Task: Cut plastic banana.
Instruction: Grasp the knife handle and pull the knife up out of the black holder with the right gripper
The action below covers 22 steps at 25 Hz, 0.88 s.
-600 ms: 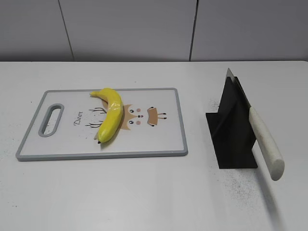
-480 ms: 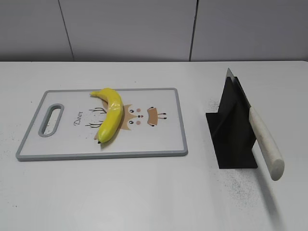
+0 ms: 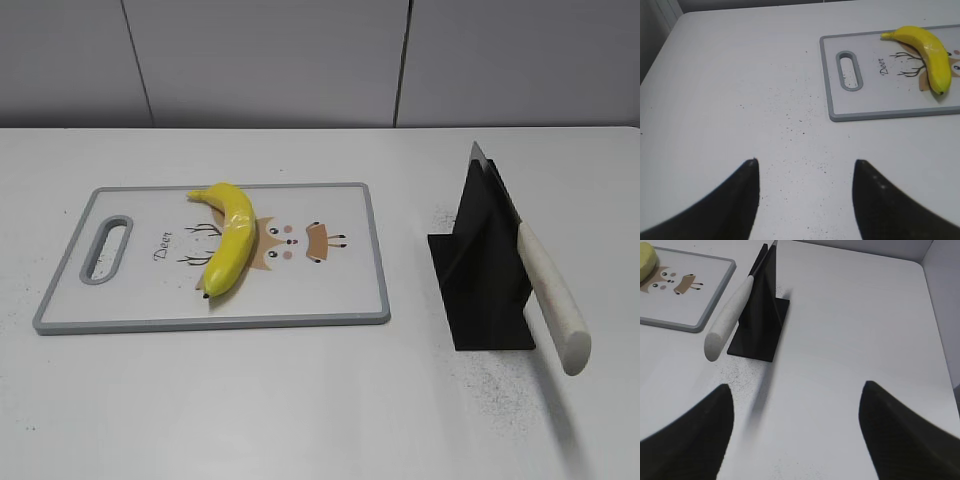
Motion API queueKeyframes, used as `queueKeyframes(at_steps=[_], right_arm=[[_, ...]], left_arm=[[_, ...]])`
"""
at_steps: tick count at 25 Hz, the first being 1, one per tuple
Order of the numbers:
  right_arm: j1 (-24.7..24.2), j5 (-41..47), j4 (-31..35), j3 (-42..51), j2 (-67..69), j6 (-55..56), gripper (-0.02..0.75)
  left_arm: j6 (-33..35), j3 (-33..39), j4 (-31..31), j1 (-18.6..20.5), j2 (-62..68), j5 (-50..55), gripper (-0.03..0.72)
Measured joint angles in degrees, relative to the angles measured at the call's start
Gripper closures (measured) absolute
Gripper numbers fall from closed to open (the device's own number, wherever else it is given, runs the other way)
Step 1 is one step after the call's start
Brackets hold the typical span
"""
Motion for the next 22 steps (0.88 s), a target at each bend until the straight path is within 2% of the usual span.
queueKeyframes(at_steps=[22], right_arm=[[0.0,0.0,0.0,0.0,0.0,-0.1,0.148]], left_arm=[[0.0,0.0,0.0,0.0,0.0,0.0,0.135]])
